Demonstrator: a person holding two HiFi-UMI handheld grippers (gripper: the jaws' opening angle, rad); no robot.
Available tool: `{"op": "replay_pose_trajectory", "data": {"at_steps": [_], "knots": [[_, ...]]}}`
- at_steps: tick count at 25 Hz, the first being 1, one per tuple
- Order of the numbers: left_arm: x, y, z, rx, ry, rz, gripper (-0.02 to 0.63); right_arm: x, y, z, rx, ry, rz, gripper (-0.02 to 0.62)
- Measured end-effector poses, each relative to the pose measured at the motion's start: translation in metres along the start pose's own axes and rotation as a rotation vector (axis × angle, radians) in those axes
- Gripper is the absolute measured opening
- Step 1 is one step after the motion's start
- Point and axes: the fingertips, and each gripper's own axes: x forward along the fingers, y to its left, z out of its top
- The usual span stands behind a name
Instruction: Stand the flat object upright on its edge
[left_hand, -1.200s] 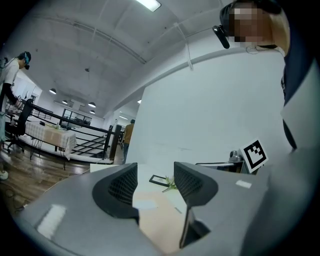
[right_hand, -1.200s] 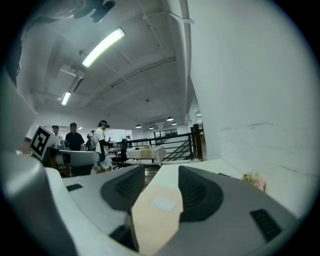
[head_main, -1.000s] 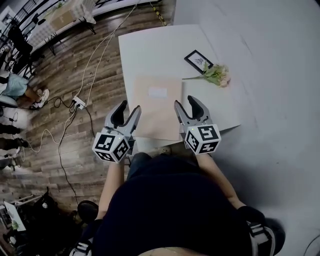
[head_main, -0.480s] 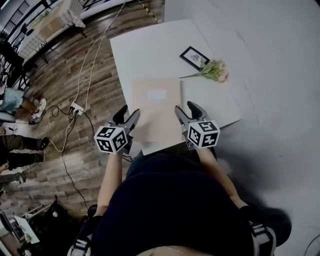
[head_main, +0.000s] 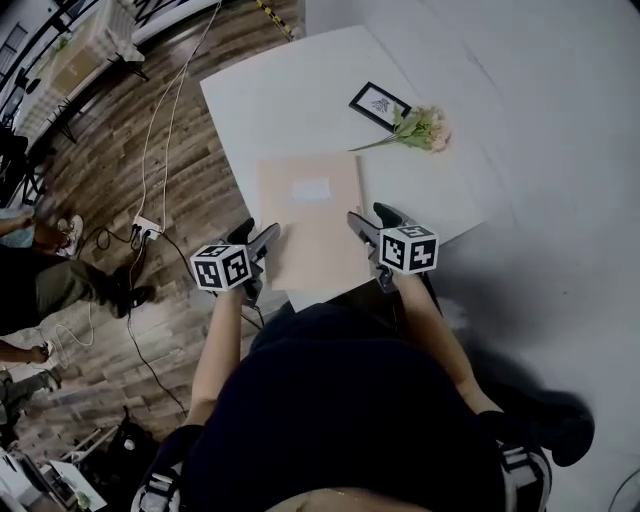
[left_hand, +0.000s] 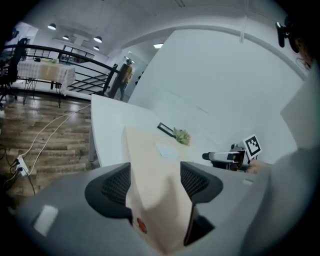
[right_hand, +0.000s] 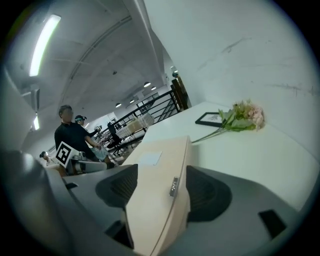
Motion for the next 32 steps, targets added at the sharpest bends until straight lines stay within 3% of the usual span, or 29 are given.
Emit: {"op": "replay_pose_trajectory", "data": {"at_steps": [9, 17, 23, 32], "knots": [[0.026, 0.011, -0.012, -0.115, 0.126, -0.083, 0.354, 0.024, -0.021, -0.027, 0.145, 0.149, 0.025, 0.293], [0.041, 0.013, -0.019, -0.181, 0.199, -0.141, 0.373, 0.047, -0.027, -0.045, 0.205, 0.255, 0.064, 0.308], [0.047, 0.018, -0.025, -0.118, 0.273, -0.113, 0.373, 0.055, -0.028, -0.049, 0.222, 0.298, 0.064, 0.313], [0.056, 0.02, -0.034, -0.188, 0.312, -0.129, 0.373, 0.063, -0.03, -0.056, 0.299, 0.322, 0.108, 0.318]]}}
